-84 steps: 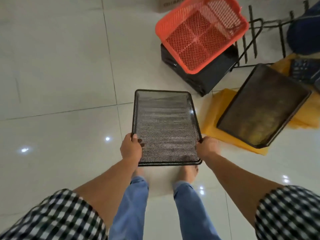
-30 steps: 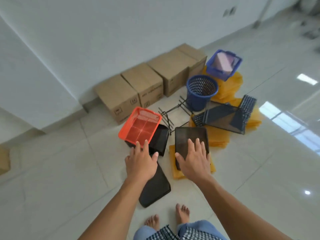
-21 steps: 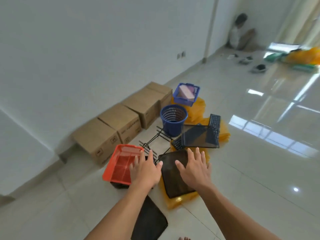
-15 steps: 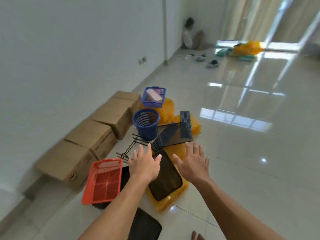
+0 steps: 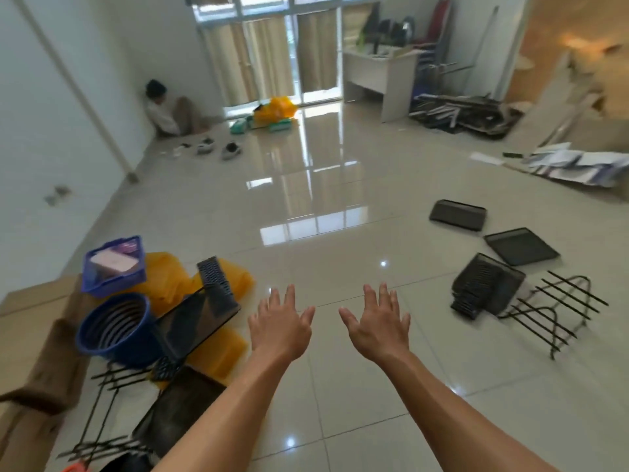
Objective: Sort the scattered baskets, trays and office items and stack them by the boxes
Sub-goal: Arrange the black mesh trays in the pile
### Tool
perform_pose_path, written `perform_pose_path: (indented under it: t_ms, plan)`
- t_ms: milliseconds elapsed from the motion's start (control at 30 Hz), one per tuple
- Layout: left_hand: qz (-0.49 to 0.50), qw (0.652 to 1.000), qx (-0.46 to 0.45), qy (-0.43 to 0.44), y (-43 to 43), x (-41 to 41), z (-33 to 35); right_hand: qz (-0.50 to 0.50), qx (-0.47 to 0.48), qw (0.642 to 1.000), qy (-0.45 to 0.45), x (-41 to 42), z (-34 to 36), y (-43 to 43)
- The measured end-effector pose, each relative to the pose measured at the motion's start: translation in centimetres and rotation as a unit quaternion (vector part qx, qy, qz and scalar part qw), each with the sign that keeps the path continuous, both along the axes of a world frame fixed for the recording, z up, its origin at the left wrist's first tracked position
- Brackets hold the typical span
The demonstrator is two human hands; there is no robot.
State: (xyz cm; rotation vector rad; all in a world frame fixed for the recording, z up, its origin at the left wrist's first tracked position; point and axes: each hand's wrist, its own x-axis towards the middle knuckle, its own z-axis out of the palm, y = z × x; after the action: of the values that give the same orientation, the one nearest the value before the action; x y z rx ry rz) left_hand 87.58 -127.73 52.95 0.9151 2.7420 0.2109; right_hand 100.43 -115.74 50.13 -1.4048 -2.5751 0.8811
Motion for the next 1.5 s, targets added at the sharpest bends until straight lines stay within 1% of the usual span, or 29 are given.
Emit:
perform_pose_path:
  t_ms: [133,333,533,667,867,1067,1200,1367,1500]
  plan:
    - [-0.053,0.998,-0.002,-0.014,9.7,4.5,-0.7,-0.060,-0.006,0.998,0.009,5.0,-0.3,8.3]
    - [-0.147,0.989,-0.006,-0.016,21.2,11.5,-0.6,-0.146,0.005,0.989,0.013,12.7,-0.2,16.9]
    - [-0.243,0.970,-0.008,-0.017,30.1,17.4,-1.0,-0.241,-0.012,0.970,0.022,19.0,-1.2,22.6]
    - [-0.293,0.956,-0.008,-0.025,34.7,20.2,-2.2,-0.296,-0.027,0.955,0.003,22.2,-2.5,25.4]
    - [-0.341,0.940,-0.012,-0.030,41.4,21.2,-3.9,-0.357,-0.040,0.933,-0.006,23.8,-4.0,30.6]
    - [-0.379,0.924,-0.021,-0.040,49.6,19.3,-4.7,-0.404,-0.039,0.914,-0.019,23.1,-4.2,37.6]
    - [-0.413,0.909,-0.030,-0.042,55.1,18.5,-4.9,-0.449,-0.039,0.892,-0.024,23.4,-3.6,42.1]
    - [-0.455,0.888,-0.034,-0.060,61.0,20.5,-5.2,-0.478,-0.039,0.877,-0.030,24.4,-3.5,46.4]
    - [-0.480,0.874,-0.047,-0.062,64.9,23.1,-5.7,-0.493,-0.045,0.869,-0.031,26.7,-3.9,49.8]
